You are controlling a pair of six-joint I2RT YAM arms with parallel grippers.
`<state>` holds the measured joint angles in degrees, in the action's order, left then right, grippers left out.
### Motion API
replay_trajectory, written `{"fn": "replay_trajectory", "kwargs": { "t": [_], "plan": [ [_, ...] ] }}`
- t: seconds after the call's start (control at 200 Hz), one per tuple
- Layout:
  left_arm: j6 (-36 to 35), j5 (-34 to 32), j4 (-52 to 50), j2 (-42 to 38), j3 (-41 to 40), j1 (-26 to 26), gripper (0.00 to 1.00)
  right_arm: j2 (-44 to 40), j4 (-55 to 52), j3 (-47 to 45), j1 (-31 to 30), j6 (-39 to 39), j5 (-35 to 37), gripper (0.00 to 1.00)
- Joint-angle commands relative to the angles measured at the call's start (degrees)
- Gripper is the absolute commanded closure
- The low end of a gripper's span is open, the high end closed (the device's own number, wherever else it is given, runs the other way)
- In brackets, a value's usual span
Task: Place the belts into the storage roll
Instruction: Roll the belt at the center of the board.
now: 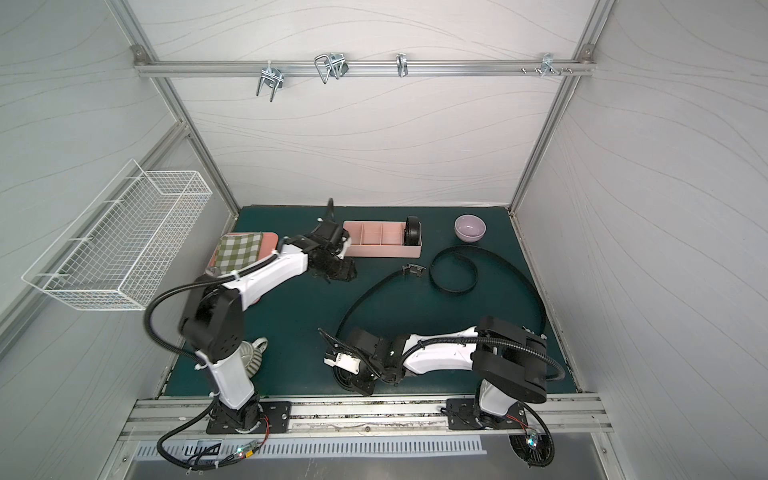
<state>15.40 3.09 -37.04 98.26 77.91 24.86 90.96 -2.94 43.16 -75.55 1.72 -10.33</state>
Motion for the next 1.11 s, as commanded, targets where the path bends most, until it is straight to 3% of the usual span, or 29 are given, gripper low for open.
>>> {"fn": "replay_trajectory", "kwargs": {
  "t": [0.0, 0.155, 0.29, 0.35, 0.37, 0.38, 0.4, 0.665, 0.91, 1.025, 1.1],
  "plan": [
    [9.0, -3.19, -0.89, -9.77, -6.33, -4.96, 0.44, 0.78, -0.78, -1.49, -0.52, -0.31, 0.94, 1.0],
    [16.58, 3.06, -2.47, -23.02, -20.32, -7.2, 0.45, 0.11, -0.01, -2.28, 0.43, -0.02, -0.18, 1.0],
    [25.22, 14.42, 1.81, -31.79, -34.04, -7.11, 0.49, -0.59, 0.7, -3.1, 1.42, 0.16, -1.09, 1.0],
    [28.76, 19.28, 4.91, -34.77, -39.25, -6.94, 0.32, -1.08, 0.92, -3.4, 1.58, 0.15, -1.25, 1.0],
    [29.67, 20.59, 5.83, -35.57, -40.52, -6.84, 0.17, -1.22, 1.0, -3.57, 1.67, 0.22, -1.26, 1.0],
    [30.1, 21.02, 6.1, -35.94, -41.16, -6.8, 0.05, -1.29, 0.96, -3.53, 1.71, 0.29, -1.36, 1.0],
    [30.59, 21.87, 6.49, -36.53, -42.07, -6.49, 0.01, -1.37, 1.06, -3.68, 1.76, 0.3, -1.42, 1.0],
    [32.51, 20.43, 4.95, -38.68, -44.29, 2.54, 0.01, -2.31, 1.87, -4.54, 3.04, 0.88, -2.26, 1.0],
    [37.48, 26.17, 10.26, -45.17, -52.57, 3.21, 0.01, -2.7, 2.05, -4.87, 3.96, 1.46, -2.59, 1.0],
    [36.96, 25.64, 9.18, -46.78, -54.42, 4.13, 0.01, -3.01, 2.5, -5.24, 4.92, 1.87, -3.34, 1.0],
    [36.22, 26.77, 10.59, -46.68, -55.38, 4.64, 0.08, -2.93, 2.59, -5.2, 5.1, 1.98, -3.61, 1.0]
  ]
}}
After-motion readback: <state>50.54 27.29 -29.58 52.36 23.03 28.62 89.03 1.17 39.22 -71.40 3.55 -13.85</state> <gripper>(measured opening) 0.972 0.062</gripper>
